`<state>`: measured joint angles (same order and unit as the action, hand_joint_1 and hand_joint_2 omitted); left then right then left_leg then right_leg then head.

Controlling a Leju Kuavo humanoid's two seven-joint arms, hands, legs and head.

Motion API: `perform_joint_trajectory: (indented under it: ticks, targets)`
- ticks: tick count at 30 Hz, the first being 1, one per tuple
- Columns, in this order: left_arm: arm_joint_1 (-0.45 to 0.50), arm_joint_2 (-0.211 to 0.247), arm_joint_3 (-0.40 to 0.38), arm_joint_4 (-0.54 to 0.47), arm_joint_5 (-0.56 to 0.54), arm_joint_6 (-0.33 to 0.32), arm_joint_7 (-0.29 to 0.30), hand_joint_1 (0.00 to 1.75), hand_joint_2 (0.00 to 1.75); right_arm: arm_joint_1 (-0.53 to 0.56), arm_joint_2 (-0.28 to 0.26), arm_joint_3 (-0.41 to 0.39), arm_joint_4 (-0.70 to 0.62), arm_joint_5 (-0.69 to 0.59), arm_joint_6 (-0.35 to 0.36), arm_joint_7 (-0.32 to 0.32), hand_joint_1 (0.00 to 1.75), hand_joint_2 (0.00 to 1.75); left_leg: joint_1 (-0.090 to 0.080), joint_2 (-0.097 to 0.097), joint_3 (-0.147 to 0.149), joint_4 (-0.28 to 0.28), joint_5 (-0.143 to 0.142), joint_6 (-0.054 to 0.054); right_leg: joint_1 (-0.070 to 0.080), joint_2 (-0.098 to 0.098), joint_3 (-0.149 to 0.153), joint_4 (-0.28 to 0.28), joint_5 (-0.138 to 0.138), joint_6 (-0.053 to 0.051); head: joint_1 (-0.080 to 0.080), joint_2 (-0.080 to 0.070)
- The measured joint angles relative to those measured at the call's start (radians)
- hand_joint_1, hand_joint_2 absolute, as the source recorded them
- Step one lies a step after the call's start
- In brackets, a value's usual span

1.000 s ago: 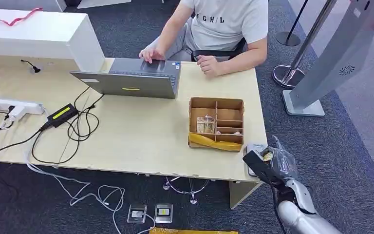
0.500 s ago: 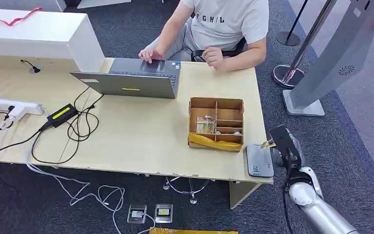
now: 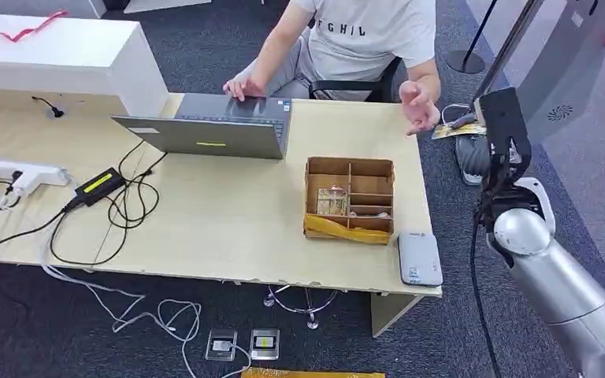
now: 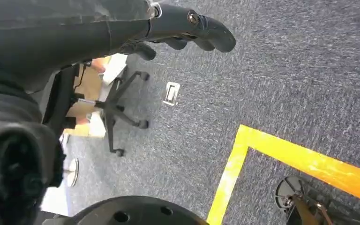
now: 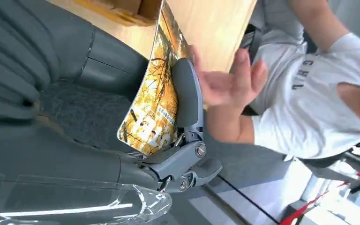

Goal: Pass the card to the sensor for recognition and then transmit it.

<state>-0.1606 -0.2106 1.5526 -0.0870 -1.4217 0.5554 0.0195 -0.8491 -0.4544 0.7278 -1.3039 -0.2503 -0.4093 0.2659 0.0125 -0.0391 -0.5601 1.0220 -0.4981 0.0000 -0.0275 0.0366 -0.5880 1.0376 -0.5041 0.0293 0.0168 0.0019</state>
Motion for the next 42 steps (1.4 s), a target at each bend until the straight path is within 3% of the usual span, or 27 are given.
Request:
perform_joint_trajectory:
  ticks: [18, 19, 20, 27, 31, 37, 42]
  targets:
    - [0.000, 0.004, 0.000, 0.000, -0.013, -0.049, -0.007, 0.00, 0.00, -0.062, 0.084, 0.127, 0.124, 0.005, -0.002, -0.047, 1.75, 1.75, 0.000, -0.001, -0.001, 0.000, 0.000, 0.000, 0.000, -0.001, 0.000, 0.000, 0.000, 0.000, 0.000, 0.000]
    - [0.000, 0.005, 0.000, 0.000, -0.015, -0.053, -0.007, 0.00, 0.00, -0.063, 0.087, 0.131, 0.137, 0.005, -0.002, -0.050, 0.56, 1.75, 0.000, -0.001, -0.001, 0.000, 0.000, 0.000, 0.000, -0.001, 0.000, 0.000, 0.000, 0.000, 0.000, 0.000]
    - [0.000, 0.005, 0.000, 0.000, -0.017, -0.054, -0.007, 0.00, 0.00, -0.063, 0.089, 0.133, 0.150, 0.004, -0.003, -0.052, 0.00, 1.75, 0.000, -0.001, -0.001, 0.000, 0.000, 0.000, 0.000, -0.001, 0.000, 0.000, 0.000, 0.000, 0.000, 0.000]
    - [0.000, 0.007, 0.000, 0.000, -0.027, -0.055, -0.014, 0.00, 0.00, -0.066, 0.094, 0.158, 0.201, 0.067, -0.016, -0.029, 0.00, 1.75, 0.000, -0.001, 0.000, 0.000, 0.000, 0.000, 0.000, -0.001, -0.001, 0.000, 0.000, 0.000, 0.000, 0.000]
    - [0.000, 0.011, 0.000, 0.000, -0.031, -0.055, -0.019, 0.00, 0.00, -0.066, 0.080, 0.175, 0.206, 0.179, -0.015, 0.021, 0.00, 1.75, 0.000, -0.001, 0.000, 0.000, 0.000, 0.000, 0.000, 0.000, -0.001, 0.000, 0.000, 0.000, 0.000, 0.000]
    - [0.002, 0.012, 0.000, 0.000, -0.030, -0.055, -0.021, 0.00, 0.00, -0.066, 0.061, 0.181, 0.205, 0.222, -0.013, 0.048, 0.00, 1.75, 0.000, 0.001, 0.000, 0.000, 0.000, 0.000, 0.000, 0.000, -0.001, 0.000, 0.000, 0.000, 0.000, 0.000]
    - [0.004, 0.014, 0.000, 0.000, -0.018, -0.059, -0.021, 0.00, 0.00, -0.069, 0.004, 0.200, 0.152, 0.478, 0.052, 0.158, 0.00, 1.75, 0.000, -0.001, 0.000, 0.001, 0.000, 0.000, 0.000, 0.000, -0.001, 0.000, 0.000, 0.000, 0.000, 0.000]
